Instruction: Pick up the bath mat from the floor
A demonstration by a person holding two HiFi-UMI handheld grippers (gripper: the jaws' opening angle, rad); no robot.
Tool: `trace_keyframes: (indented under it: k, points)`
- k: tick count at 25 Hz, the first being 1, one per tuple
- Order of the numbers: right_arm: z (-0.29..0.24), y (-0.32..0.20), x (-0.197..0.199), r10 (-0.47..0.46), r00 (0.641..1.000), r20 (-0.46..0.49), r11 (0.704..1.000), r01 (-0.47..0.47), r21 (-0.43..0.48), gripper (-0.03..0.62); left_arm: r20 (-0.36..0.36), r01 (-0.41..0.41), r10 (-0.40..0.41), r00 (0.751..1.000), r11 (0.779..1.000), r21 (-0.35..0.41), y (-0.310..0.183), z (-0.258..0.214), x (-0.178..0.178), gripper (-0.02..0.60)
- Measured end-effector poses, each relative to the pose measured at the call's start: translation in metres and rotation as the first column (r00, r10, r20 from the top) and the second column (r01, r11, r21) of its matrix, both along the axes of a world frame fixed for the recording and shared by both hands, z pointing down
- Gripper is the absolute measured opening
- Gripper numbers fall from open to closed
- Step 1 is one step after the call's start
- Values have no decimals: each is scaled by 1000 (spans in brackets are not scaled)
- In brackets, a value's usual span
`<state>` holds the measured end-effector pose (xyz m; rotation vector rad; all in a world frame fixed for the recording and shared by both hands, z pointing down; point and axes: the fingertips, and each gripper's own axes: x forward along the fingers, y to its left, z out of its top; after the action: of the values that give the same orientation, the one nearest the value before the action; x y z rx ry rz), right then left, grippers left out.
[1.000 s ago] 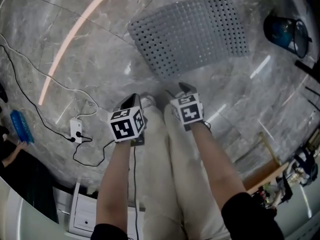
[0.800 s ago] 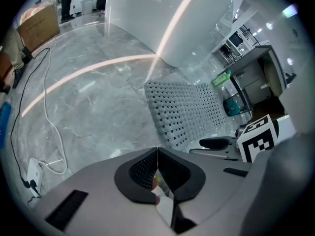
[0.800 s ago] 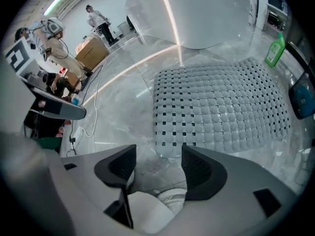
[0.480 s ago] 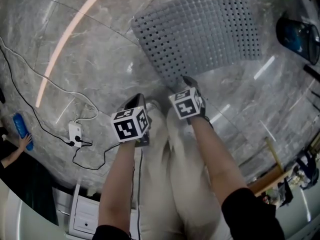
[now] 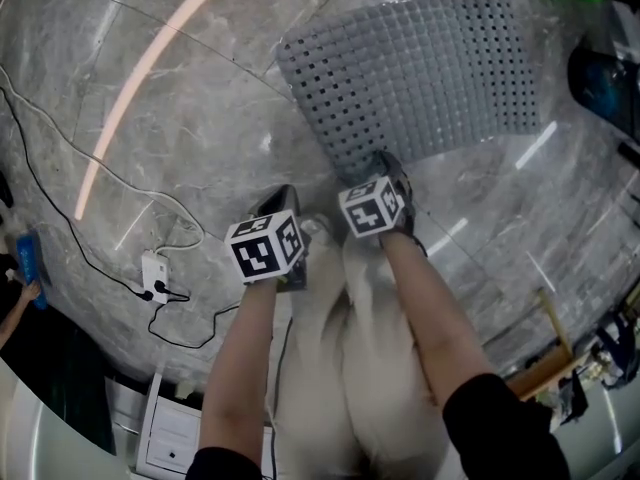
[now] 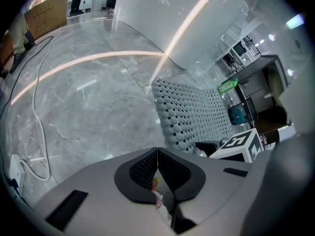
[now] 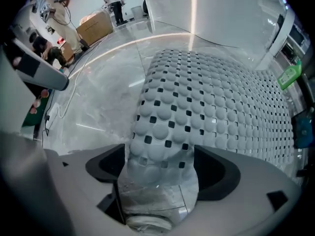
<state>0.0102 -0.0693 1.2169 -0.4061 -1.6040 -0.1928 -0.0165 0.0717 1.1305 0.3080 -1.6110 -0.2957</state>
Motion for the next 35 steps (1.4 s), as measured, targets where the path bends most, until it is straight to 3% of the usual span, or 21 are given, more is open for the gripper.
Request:
trace_keyframes:
  k: [11,13,14,21,35]
  points:
    - [-5,-15,-6,33,996,-83,999,-34,-2,417,-23,25,-25,999,1000,10,-2,-6,-1,2]
    - [-12,-16,-6,25,996,-83,1000,-25,-9,349,-32,19,-19,999,1000,9,-4,-10,0,2]
    - [-16,-17,-7,15,997,-74,1000,-15,-2,248,-35,15,-15,999,1000,6,-4,-12,0,2]
    - [-52,-41,-12,-14,1000,-12,997,15,80,115,-47,-4,5,999,1000,13,-16,-40,0,2]
    - [-141,-56,9,11,998,-58,999,-8,43,78,-61,-14,15,998,1000,13,-33,-110,9,2]
